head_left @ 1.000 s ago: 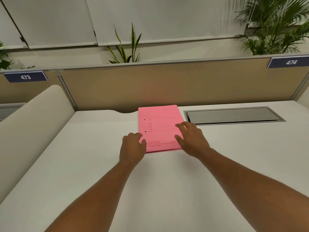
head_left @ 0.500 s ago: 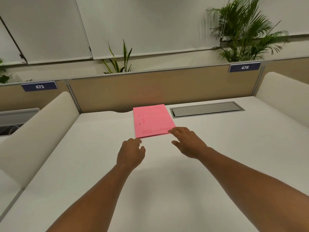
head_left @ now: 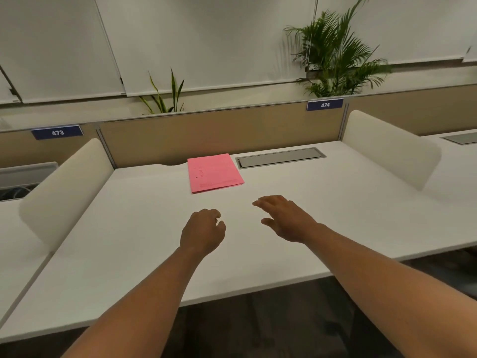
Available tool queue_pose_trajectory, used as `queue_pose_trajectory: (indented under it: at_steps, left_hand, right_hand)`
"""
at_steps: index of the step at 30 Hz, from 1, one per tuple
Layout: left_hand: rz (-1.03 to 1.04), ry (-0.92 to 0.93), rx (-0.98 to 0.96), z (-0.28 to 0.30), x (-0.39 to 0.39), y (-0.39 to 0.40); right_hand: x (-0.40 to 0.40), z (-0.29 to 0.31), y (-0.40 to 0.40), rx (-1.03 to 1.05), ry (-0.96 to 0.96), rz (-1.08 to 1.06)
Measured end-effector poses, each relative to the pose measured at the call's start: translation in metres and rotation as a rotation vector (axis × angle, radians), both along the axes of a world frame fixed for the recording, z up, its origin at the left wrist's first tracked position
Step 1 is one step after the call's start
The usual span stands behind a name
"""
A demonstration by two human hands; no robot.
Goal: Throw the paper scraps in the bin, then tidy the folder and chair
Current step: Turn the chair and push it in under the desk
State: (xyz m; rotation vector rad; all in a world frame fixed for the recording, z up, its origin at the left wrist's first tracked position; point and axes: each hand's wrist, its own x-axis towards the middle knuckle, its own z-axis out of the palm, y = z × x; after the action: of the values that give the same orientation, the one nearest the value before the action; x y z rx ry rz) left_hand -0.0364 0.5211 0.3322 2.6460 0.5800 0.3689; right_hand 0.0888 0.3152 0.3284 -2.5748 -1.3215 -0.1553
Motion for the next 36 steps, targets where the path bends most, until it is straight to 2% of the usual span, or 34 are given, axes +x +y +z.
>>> queue_pose_trajectory:
  at_steps: [15,20,26,36]
  left_hand:
    - [-0.013,-0.025,0.000,0.035,-0.052,-0.146]
    - [-0.033,0.025,-0.012,0.041,-0.075,-0.205]
    - [-0.136,0.102,-0.027,0.038,-0.099,-0.282]
    - [-0.327,0.106,-0.055,0.042,-0.138,-0.393]
  right_hand:
    - [-0.049,0.022,-0.154,-0.114,0.040,-0.002]
    - [-0.067,0.030,-0.209,-0.162,0.044,0.023]
    - [-0.098,0.055,-0.293,-0.251,0.069,0.029]
    - [-0.158,0.081,-0.416,-0.342,0.067,-0.091]
